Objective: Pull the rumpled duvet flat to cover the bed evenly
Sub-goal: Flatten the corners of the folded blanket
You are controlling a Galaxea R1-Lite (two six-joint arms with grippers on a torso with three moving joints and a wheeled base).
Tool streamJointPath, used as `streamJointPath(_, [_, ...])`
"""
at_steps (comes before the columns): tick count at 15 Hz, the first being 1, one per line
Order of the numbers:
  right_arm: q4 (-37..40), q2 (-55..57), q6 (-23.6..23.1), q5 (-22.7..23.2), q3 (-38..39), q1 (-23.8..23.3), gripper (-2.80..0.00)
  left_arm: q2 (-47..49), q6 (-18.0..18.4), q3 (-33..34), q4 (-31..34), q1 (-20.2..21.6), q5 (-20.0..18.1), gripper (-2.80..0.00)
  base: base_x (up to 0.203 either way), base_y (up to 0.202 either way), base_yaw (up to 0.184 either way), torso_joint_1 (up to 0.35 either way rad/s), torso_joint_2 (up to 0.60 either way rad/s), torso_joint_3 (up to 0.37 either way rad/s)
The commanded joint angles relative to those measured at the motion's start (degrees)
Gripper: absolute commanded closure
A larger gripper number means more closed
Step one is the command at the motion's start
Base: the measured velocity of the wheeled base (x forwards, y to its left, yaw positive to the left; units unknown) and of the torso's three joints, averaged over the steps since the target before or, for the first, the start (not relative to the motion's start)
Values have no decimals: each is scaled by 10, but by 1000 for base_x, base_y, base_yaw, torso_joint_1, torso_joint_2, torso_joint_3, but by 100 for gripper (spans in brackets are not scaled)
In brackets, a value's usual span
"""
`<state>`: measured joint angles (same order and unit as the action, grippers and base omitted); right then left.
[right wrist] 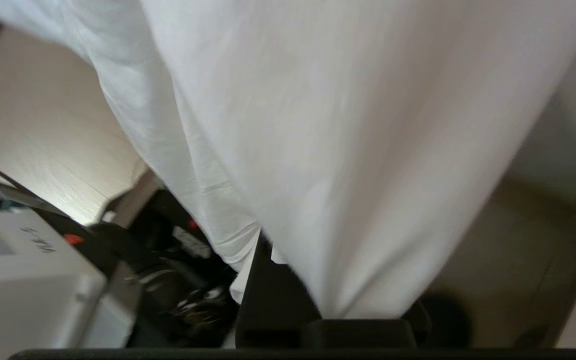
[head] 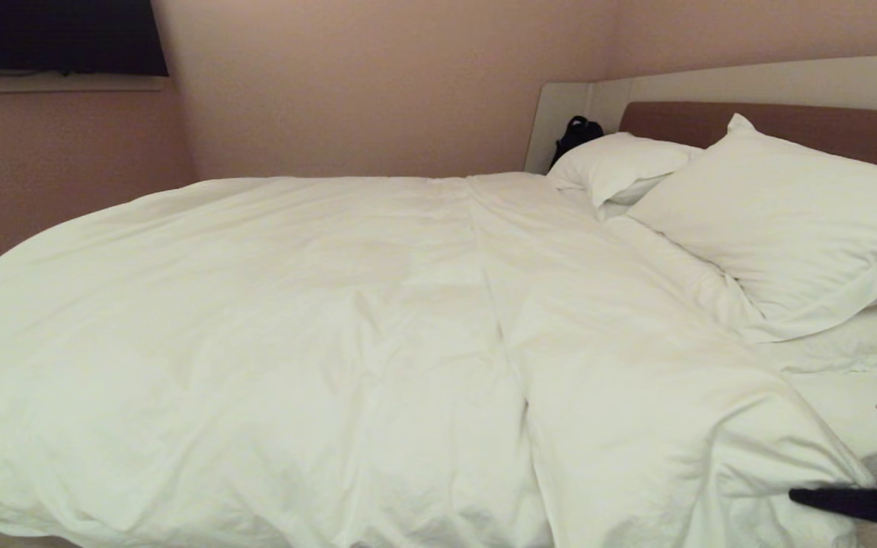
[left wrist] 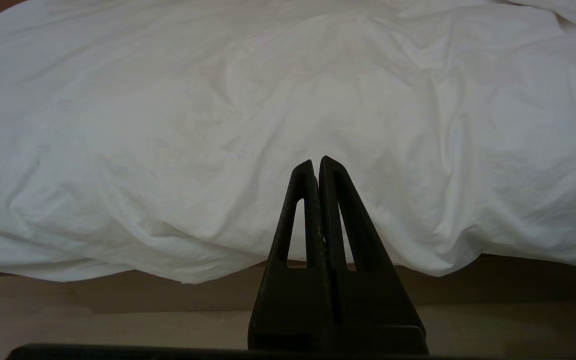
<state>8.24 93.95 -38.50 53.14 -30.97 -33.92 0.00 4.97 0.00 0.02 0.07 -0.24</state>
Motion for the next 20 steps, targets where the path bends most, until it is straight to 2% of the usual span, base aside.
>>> streamJointPath(1, [93, -26, -4, 1, 24, -31, 0, 0, 0, 0, 0, 1, 0, 0, 0, 0, 0, 0, 0, 0])
streamJointPath(8, [98, -71, -4, -1, 101, -43, 0, 0, 0, 0, -1, 0, 0, 0, 0, 0, 0, 0, 0, 0])
streamJointPath(11, [96, -61, -5, -25, 102, -44, 0, 0, 0, 0, 0, 0, 0, 0, 0, 0, 0, 0, 0, 0])
streamJointPath(15, [91, -37, -5, -25, 84, -44, 0, 0, 0, 0, 0, 0, 0, 0, 0, 0, 0, 0, 0, 0])
streamJointPath(16, [92, -33, -4, -24, 79, -44, -280, 0, 0, 0, 0, 0, 0, 0, 0, 0, 0, 0, 0, 0])
streamJointPath(20, [99, -32, -1, -26, 68, -44, -280, 0, 0, 0, 0, 0, 0, 0, 0, 0, 0, 0, 0, 0])
